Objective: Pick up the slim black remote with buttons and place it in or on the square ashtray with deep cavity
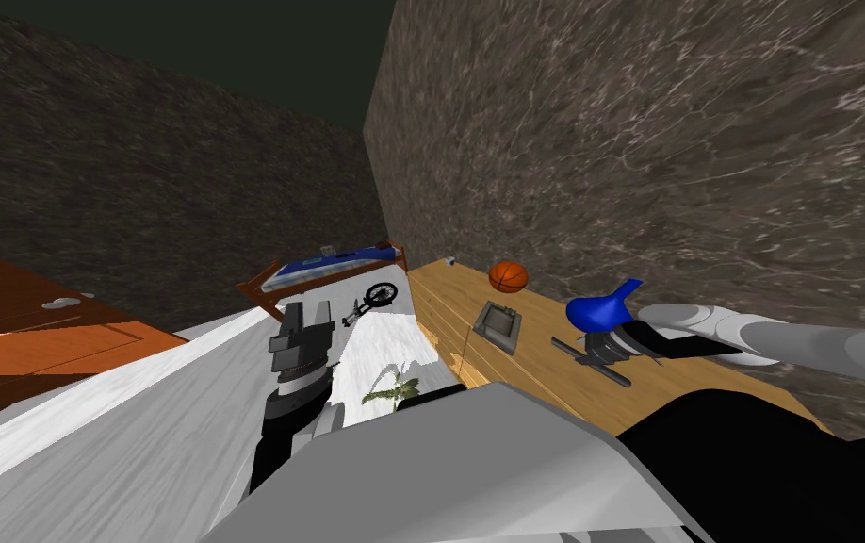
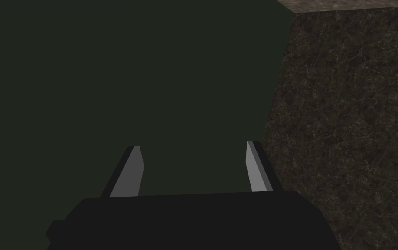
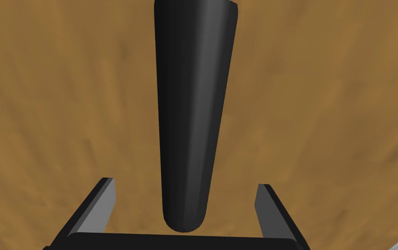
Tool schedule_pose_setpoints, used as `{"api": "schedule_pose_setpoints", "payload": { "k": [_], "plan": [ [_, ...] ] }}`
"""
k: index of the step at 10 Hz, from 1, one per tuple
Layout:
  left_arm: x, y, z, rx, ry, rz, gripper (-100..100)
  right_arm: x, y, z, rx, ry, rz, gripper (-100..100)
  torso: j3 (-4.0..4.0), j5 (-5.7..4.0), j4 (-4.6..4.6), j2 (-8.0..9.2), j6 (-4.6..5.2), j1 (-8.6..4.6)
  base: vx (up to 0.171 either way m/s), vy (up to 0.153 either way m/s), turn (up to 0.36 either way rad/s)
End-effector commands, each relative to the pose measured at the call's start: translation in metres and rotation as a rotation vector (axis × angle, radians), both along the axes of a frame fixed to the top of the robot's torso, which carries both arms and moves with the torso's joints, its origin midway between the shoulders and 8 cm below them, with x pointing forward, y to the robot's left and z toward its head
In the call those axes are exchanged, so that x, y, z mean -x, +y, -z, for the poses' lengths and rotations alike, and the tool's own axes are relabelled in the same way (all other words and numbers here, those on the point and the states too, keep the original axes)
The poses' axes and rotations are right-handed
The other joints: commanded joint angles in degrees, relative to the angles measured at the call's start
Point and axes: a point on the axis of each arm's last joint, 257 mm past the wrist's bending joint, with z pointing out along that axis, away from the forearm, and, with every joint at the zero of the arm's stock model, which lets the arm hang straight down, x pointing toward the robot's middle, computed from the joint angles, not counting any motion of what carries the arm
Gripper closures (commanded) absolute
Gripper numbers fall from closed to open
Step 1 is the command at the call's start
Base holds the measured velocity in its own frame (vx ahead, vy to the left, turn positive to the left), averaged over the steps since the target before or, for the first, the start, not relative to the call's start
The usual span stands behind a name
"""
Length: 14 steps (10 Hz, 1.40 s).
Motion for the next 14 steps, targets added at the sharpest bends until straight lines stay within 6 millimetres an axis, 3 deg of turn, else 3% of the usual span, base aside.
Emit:
{"api": "schedule_pose_setpoints", "payload": {
  "k": [1, 4, 5, 9, 10, 11, 12, 13, 14],
  "plan": [
    [0.0, 0.0, 0.0, 0.0, 0.0, 0.0, 0, 0.007, 0.0, 0.012, 0.0, -0.001, 0.01, -100, 0.0, 0.0, 0.0, 0.0, 0.0, 0.0, 0.015, -0.001, 0.083],
    [0.0, 0.0, 0.0, 0.0, 0.0, 0.0, 0, 0.012, 0.0, 0.017, 0.0, -0.001, 0.017, -100, -0.03, 0.0, -0.01, -0.05, 0.0, 0.02, 0.018, -0.003, 0.04],
    [0.0, 0.0, 0.0, 0.0, 0.0, 0.0, 0, 0.012, -0.001, 0.018, 0.001, -0.001, 0.016, 100, -0.01, 0.01, 0.0, -0.01, 0.0, 0.03, 0.0, 0.0, 0.0],
    [0.0, 0.0, 0.0, 0.0, 0.0, 0.0, 0, 0.012, 0.0, 0.017, -0.001, -0.001, 0.016, 100, -0.06, -0.25, -0.04, -0.07, -0.04, -0.36, 0.0, 0.0, 0.0],
    [0.0, 0.0, 0.0, 0.0, 0.0, 0.0, 0, 0.012, 0.0, 0.017, -0.001, -0.001, 0.016, 0, -0.07, -0.25, -0.05, -0.09, -0.05, -0.37, 0.0, 0.0, 0.0],
    [0.0, 0.0, 0.0, 0.0, 0.0, 0.0, 0, 0.003, 0.0, 0.005, 0.0, 0.0, 0.004, 100, -0.07, -0.25, -0.05, -0.09, -0.05, -0.37, -0.016, 0.002, -0.1],
    [0.0, 0.0, 0.0, 0.0, 0.0, 0.0, 0, 0.005, -0.001, 0.01, 0.001, -0.002, 0.008, 100, -0.04, -0.19, -0.03, -0.04, -0.01, -0.34, -0.009, 0.0, -0.025],
    [0.0, 0.0, 0.0, 0.0, 0.0, 0.0, 0, 0.005, -0.001, 0.008, 0.0, -0.001, 0.008, 0, -0.04, -0.24, -0.03, -0.04, -0.03, -0.35, 0.0, 0.0, 0.0],
    [0.0, 0.0, 0.0, 0.0, 0.0, 0.0, 0, -0.013, -0.011, -0.011, 0.039, -0.025, -0.024, 100, -0.05, -0.24, -0.04, -0.07, -0.04, -0.36, -0.009, 0.065, 0.008]
  ]
}}
